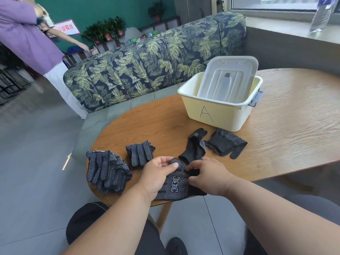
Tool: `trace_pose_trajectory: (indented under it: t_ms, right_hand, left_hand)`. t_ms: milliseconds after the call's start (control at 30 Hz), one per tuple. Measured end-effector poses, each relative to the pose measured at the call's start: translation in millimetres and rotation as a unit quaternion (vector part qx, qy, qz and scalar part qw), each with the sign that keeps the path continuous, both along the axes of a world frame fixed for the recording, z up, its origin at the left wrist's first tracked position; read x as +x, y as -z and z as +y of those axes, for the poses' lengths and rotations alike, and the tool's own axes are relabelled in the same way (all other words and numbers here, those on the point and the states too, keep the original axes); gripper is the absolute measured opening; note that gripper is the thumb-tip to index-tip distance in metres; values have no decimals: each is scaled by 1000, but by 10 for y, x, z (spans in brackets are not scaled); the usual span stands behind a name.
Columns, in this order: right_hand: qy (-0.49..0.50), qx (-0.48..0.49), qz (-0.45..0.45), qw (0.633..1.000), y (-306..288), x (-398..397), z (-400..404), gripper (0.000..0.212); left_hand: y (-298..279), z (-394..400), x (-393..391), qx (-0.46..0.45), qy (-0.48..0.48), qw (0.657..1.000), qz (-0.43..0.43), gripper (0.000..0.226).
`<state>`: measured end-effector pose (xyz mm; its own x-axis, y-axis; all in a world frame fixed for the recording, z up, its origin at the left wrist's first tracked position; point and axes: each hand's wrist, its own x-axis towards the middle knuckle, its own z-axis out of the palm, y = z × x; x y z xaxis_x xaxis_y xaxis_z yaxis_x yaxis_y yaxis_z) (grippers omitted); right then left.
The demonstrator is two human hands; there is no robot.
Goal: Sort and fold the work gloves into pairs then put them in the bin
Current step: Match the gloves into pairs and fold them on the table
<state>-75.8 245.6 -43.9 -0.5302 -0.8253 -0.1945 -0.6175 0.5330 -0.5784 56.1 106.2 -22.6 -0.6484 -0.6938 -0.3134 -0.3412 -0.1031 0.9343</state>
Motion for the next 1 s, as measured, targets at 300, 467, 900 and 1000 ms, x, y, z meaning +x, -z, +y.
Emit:
trace_pose_trajectory:
  t_ms: [300, 467, 900, 1000]
  right_hand:
    - [41, -38, -45, 997, 60, -36, -46, 41]
    - [56, -44, -32, 997, 112, -31, -78, 40]
    - [58, -62, 39, 996, 51, 72, -25, 44]
    - [30, -83, 47, 995, 66, 95, -27, 46]
  left_hand:
    - [131, 51, 148, -131, 140, 978, -78, 41]
    - [192, 73, 144, -161, 122, 976, -79, 20]
    - [120, 84, 437, -363, 44, 920, -142, 22]
    - [11, -17, 686, -418, 47, 875, -241, 21]
